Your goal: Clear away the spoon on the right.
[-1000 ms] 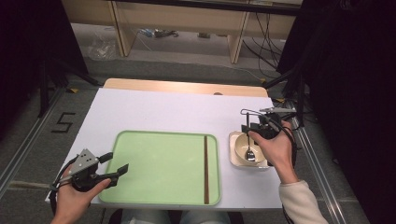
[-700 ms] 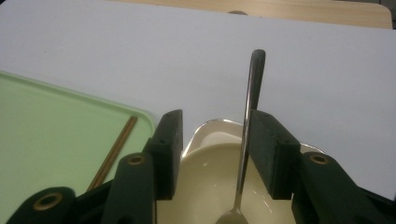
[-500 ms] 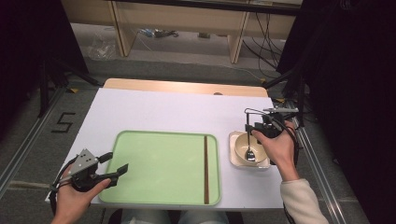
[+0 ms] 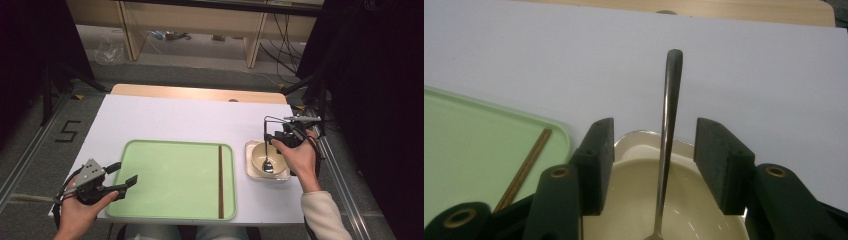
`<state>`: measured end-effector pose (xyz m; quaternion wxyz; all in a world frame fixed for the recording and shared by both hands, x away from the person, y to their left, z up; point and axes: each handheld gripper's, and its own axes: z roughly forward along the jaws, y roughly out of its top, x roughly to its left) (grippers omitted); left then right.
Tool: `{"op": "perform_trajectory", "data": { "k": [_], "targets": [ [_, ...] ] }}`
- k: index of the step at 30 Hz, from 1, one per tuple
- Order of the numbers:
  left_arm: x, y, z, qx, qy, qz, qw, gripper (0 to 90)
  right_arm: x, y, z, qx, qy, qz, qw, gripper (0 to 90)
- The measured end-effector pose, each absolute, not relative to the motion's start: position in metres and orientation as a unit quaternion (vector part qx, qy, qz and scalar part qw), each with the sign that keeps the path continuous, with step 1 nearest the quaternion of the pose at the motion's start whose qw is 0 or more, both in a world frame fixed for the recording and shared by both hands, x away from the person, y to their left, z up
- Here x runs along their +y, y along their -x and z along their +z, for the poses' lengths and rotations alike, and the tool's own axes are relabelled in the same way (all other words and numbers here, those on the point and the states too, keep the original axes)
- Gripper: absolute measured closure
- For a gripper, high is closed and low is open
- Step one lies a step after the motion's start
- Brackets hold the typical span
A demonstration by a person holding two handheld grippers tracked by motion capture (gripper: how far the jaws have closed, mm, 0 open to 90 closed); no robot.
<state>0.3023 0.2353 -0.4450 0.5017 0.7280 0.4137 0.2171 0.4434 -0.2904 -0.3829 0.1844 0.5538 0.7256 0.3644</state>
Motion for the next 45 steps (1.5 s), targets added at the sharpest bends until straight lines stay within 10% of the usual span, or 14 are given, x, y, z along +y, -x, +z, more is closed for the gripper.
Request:
{"op": "perform_trajectory", "data": {
  "k": [45],
  "targets": [
    [0.234, -0.304, -0.447, 0.415, -0.732, 0.212, 0.498, 26.1, -0.282, -0.481, -0.407, 0.723, -0.579, 0.335, 0.174, 84.1]
  ]
}}
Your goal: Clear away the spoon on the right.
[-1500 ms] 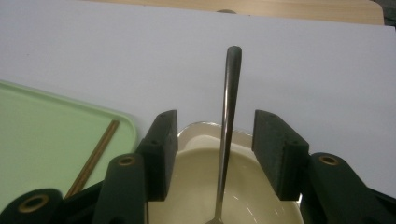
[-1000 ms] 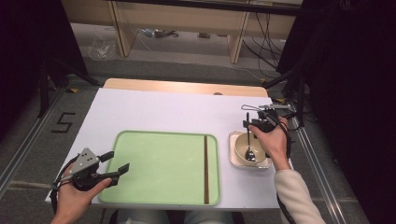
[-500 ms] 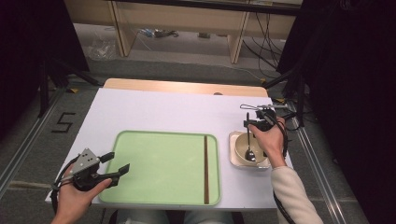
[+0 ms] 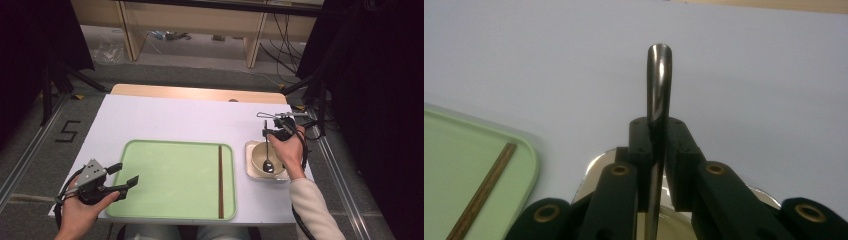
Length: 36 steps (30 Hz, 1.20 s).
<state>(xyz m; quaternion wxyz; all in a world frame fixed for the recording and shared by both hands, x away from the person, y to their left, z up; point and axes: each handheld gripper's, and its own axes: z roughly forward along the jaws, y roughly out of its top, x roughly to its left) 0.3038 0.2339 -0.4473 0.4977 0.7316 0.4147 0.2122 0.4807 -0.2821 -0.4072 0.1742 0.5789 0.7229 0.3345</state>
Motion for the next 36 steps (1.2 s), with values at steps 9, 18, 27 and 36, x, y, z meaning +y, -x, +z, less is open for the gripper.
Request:
{"op": "perform_trajectory", "data": {
  "k": [9, 18, 27, 36],
  "targets": [
    [0.233, -0.303, -0.447, 0.416, -0.729, 0.210, 0.502, 26.1, -0.289, -0.478, -0.398, 0.713, -0.572, 0.356, 0.193, 90.0],
    [0.233, -0.304, -0.447, 0.409, -0.732, 0.213, 0.501, 26.1, -0.293, -0.478, -0.395, 0.724, -0.548, 0.362, 0.213, 90.0],
    [0.233, -0.303, -0.447, 0.416, -0.728, 0.210, 0.502, 26.2, -0.293, -0.470, -0.374, 0.711, -0.540, 0.388, 0.227, 90.0],
    [0.232, -0.303, -0.447, 0.417, -0.728, 0.210, 0.503, 26.2, -0.284, -0.458, -0.350, 0.702, -0.522, 0.414, 0.251, 90.0]
  ]
}}
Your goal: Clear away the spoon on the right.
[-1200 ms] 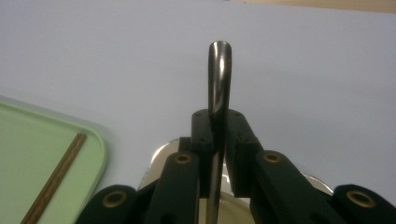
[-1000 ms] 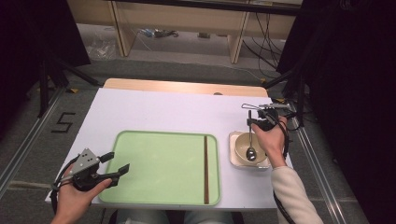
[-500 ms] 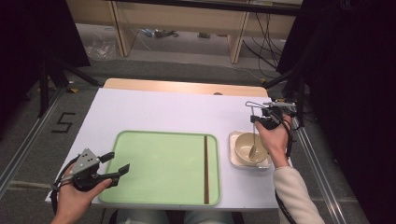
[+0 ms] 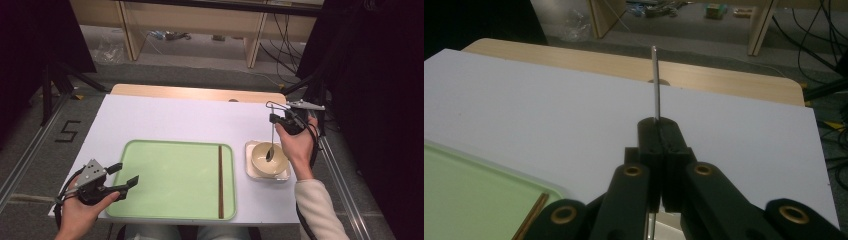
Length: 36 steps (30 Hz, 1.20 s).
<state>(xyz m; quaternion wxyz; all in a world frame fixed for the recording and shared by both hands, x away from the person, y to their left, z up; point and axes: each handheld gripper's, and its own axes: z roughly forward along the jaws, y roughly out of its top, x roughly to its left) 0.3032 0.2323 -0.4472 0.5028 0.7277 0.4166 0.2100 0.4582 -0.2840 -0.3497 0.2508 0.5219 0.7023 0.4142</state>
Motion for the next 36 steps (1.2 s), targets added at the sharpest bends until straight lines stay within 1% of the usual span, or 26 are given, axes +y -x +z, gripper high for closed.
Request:
{"op": "perform_trajectory", "data": {
  "k": [2, 6, 11, 12, 16, 17, 18, 20, 23, 24, 25, 29, 32, 33, 34, 36],
  "targets": [
    [0.233, -0.303, -0.447, 0.413, -0.731, 0.214, 0.499, 26.2, -0.280, -0.456, -0.348, 0.695, -0.528, 0.424, 0.243, 90.0],
    [0.232, -0.304, -0.447, 0.412, -0.732, 0.214, 0.499, 26.2, -0.277, -0.452, -0.340, 0.698, -0.512, 0.438, 0.242, 90.0],
    [0.231, -0.304, -0.447, 0.409, -0.731, 0.212, 0.503, 26.5, -0.267, -0.445, -0.329, 0.701, -0.488, 0.457, 0.248, 90.0],
    [0.231, -0.304, -0.447, 0.410, -0.731, 0.212, 0.502, 26.6, -0.266, -0.445, -0.328, 0.704, -0.481, 0.456, 0.256, 90.0],
    [0.231, -0.304, -0.446, 0.409, -0.731, 0.212, 0.503, 26.9, -0.260, -0.443, -0.326, 0.705, -0.476, 0.465, 0.244, 90.0],
    [0.231, -0.304, -0.447, 0.410, -0.730, 0.211, 0.504, 26.9, -0.260, -0.442, -0.326, 0.707, -0.470, 0.465, 0.252, 90.0],
    [0.230, -0.304, -0.447, 0.414, -0.728, 0.209, 0.504, 26.9, -0.257, -0.442, -0.325, 0.708, -0.468, 0.469, 0.244, 90.0],
    [0.230, -0.304, -0.447, 0.414, -0.728, 0.209, 0.506, 26.9, -0.255, -0.440, -0.324, 0.710, -0.464, 0.466, 0.249, 90.0],
    [0.231, -0.304, -0.447, 0.414, -0.730, 0.210, 0.502, 26.9, -0.250, -0.437, -0.323, 0.707, -0.470, 0.475, 0.233, 90.0],
    [0.231, -0.304, -0.447, 0.415, -0.729, 0.208, 0.503, 27.0, -0.251, -0.438, -0.323, 0.715, -0.460, 0.468, 0.243, 90.0],
    [0.230, -0.304, -0.447, 0.415, -0.729, 0.208, 0.503, 26.9, -0.248, -0.437, -0.324, 0.712, -0.462, 0.475, 0.231, 90.0],
    [0.230, -0.304, -0.447, 0.410, -0.732, 0.211, 0.501, 27.0, -0.238, -0.435, -0.327, 0.720, -0.451, 0.481, 0.218, 90.0],
    [0.231, -0.304, -0.447, 0.410, -0.733, 0.211, 0.500, 27.0, -0.225, -0.432, -0.332, 0.725, -0.449, 0.487, 0.189, 90.0],
    [0.230, -0.304, -0.447, 0.410, -0.733, 0.211, 0.500, 27.0, -0.221, -0.432, -0.333, 0.734, -0.437, 0.483, 0.192, 90.0],
    [0.230, -0.304, -0.447, 0.410, -0.733, 0.210, 0.501, 27.0, -0.215, -0.431, -0.335, 0.736, -0.440, 0.483, 0.177, 90.0],
    [0.230, -0.304, -0.447, 0.410, -0.732, 0.211, 0.501, 27.0, -0.205, -0.431, -0.340, 0.743, -0.432, 0.484, 0.163, 90.0]
  ]
}}
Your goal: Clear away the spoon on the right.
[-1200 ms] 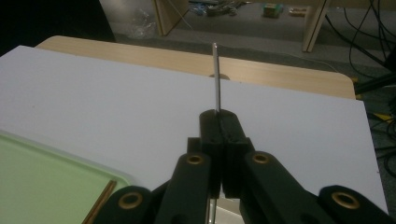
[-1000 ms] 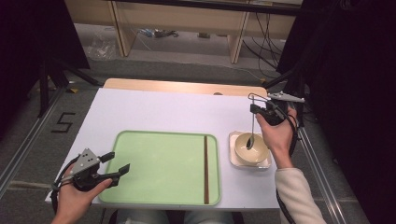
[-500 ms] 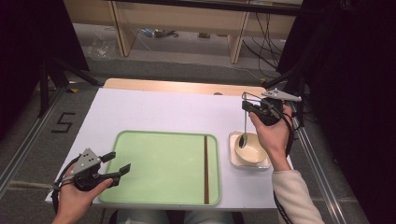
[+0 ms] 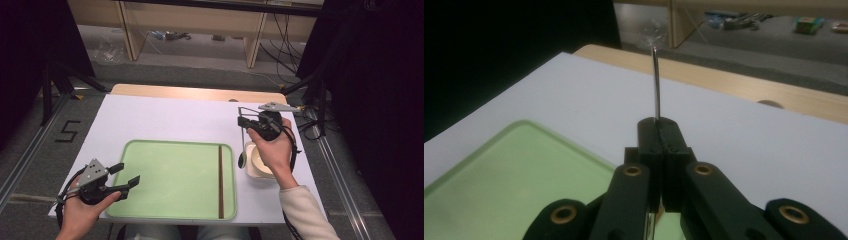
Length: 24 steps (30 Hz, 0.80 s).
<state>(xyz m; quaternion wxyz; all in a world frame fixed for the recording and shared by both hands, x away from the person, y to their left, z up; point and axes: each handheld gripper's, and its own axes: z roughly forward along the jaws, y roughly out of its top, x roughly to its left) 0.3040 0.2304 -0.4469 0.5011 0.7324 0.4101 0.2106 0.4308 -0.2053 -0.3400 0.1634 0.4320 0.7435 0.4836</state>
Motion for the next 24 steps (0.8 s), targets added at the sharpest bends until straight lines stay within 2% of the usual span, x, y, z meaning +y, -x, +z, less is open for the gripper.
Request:
{"op": "perform_trajectory", "data": {
  "k": [5, 6, 9, 24],
  "targets": [
    [0.231, -0.304, -0.447, 0.410, -0.733, 0.210, 0.501, 27.0, -0.182, -0.429, -0.357, 0.757, -0.427, 0.480, 0.119, 90.0],
    [0.230, -0.304, -0.447, 0.410, -0.733, 0.210, 0.501, 27.0, -0.175, -0.427, -0.360, 0.756, -0.437, 0.478, 0.097, 90.0],
    [0.230, -0.304, -0.447, 0.408, -0.733, 0.211, 0.501, 27.1, -0.161, -0.426, -0.371, 0.771, -0.430, 0.463, 0.081, 90.0],
    [0.229, -0.304, -0.447, 0.410, -0.731, 0.204, 0.506, 27.1, -0.125, -0.415, -0.404, 0.797, -0.443, 0.408, 0.034, 90.0]
  ]
}}
